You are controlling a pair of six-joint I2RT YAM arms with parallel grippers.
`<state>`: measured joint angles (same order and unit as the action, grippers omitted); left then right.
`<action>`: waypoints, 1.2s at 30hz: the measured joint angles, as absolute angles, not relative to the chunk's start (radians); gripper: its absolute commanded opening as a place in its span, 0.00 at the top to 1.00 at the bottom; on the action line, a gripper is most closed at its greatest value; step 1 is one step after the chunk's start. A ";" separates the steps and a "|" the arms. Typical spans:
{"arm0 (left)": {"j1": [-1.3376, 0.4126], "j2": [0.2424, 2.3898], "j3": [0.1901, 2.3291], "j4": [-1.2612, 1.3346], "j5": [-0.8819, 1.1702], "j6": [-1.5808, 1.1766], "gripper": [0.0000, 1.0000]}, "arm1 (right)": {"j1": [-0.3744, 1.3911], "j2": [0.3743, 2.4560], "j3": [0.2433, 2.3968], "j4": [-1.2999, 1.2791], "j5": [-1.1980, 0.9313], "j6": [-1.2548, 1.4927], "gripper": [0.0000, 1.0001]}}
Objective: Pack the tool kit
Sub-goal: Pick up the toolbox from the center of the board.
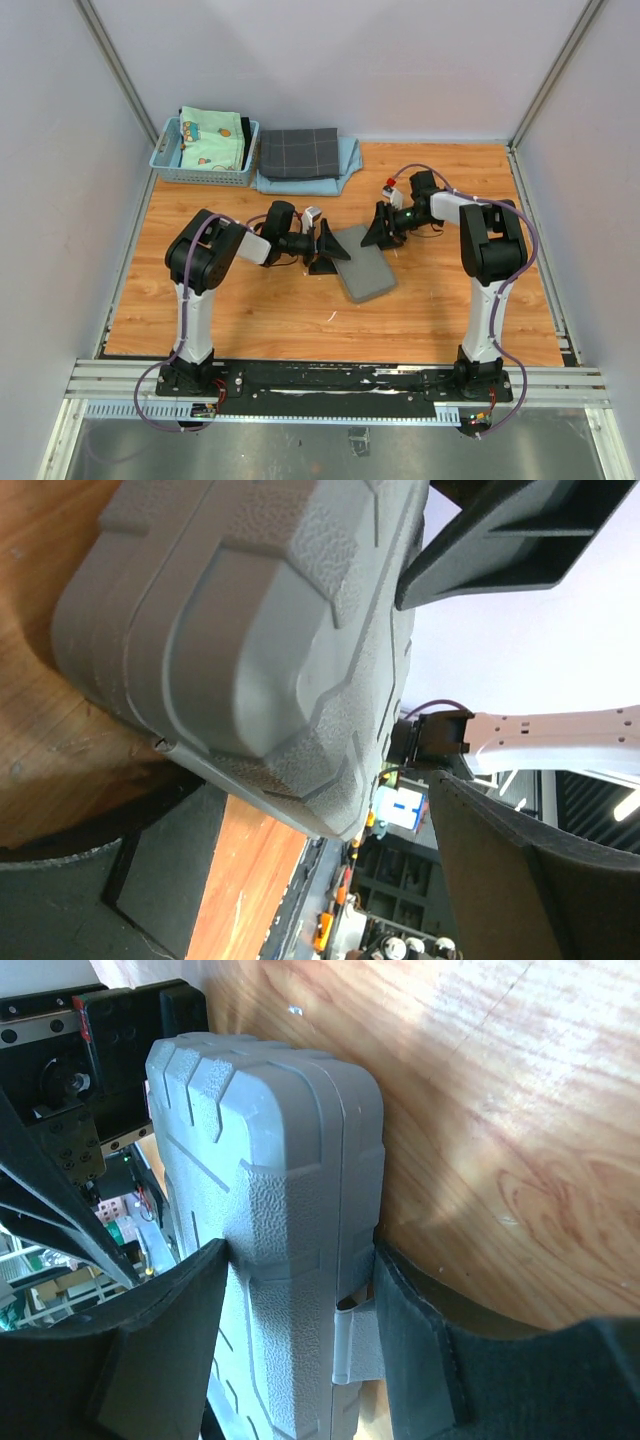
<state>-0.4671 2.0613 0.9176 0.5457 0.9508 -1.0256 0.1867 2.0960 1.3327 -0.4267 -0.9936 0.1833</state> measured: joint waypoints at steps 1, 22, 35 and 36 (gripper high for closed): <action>-0.467 2.067 0.918 0.566 0.956 -1.032 0.13 | 0.186 2.096 1.333 -0.418 -0.995 0.183 0.49; -0.474 2.103 0.920 0.700 0.915 -1.133 0.14 | 0.184 2.113 1.326 -0.300 -1.015 0.242 0.55; -0.473 2.100 0.933 0.650 0.819 -1.165 0.32 | 0.218 2.119 1.328 -0.302 -1.022 0.299 0.55; -0.473 2.101 0.933 0.649 0.814 -1.165 0.35 | 0.220 2.120 1.325 -0.302 -1.025 0.304 0.55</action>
<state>-0.4728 2.1006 0.9333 0.6491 0.8143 -1.1652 0.2203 2.1197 1.3254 -0.3019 -1.0252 0.3042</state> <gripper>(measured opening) 0.698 0.563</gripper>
